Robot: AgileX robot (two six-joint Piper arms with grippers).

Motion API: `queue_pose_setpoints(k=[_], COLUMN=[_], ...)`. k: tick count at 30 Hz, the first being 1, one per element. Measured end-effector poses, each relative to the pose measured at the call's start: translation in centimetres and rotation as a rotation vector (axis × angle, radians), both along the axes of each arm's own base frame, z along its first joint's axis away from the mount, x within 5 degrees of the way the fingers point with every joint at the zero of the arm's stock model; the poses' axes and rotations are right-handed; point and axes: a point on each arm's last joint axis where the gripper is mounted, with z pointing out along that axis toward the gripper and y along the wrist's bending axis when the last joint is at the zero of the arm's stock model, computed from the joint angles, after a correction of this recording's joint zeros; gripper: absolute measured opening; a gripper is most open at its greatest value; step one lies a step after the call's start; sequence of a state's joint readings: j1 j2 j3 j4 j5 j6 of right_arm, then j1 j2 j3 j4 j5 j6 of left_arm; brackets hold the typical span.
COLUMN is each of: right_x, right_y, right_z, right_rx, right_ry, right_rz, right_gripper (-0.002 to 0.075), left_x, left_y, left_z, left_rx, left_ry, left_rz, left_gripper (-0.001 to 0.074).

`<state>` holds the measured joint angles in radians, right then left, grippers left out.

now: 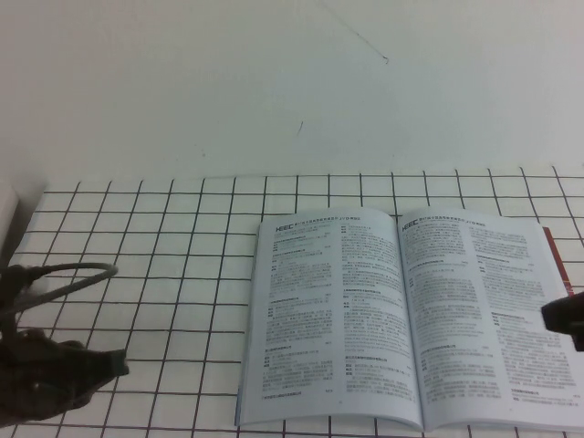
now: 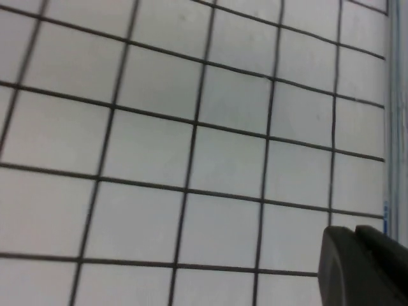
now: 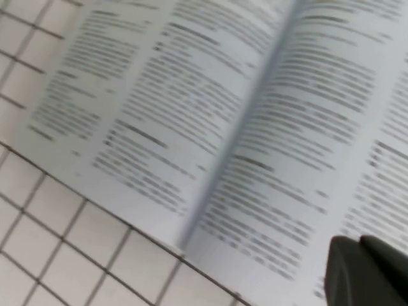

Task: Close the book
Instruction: Close the open book

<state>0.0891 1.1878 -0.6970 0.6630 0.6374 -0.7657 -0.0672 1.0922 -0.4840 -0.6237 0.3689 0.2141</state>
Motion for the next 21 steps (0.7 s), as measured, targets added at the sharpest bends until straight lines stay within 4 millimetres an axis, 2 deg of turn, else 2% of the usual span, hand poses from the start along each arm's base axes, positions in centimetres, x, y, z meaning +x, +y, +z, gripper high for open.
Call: queue_pose_setpoints(k=[3, 8, 13, 18, 21], right_x=[2.1, 5.3, 7.4, 9.2, 9.7], right_y=[1.4, 4.0, 6.7, 7.5, 7.5], right_z=[-0.9, -2.5, -4.0, -6.0, -7.2], right_rx=[0.088, 0.110, 0.106, 0.097, 0.077], right_ry=[0.044, 0.093, 0.140, 0.187, 0.206], right_rz=[0.085, 0.180, 0.233, 0.223, 0.214], right_gripper=[-0.0003, -0.0003, -0.0003, -0.0003, -0.0003], left_x=[1.8, 5.0, 8.0, 10.1, 10.6], left_y=[-1.0, -2.6, -3.5, -4.4, -4.9], left_z=[-0.3, -0.8, -2.0, -4.0, -5.7], left_rx=[-0.031, -0.114, -0.214, -0.352, -0.405], left_ry=[0.013, 0.003, 0.006, 0.007, 0.006], left_rz=[-0.116, -0.274, -0.304, -0.287, -0.337], left_gripper=[-0.0004, -0.0004, -0.0004, -0.0004, -0.0004])
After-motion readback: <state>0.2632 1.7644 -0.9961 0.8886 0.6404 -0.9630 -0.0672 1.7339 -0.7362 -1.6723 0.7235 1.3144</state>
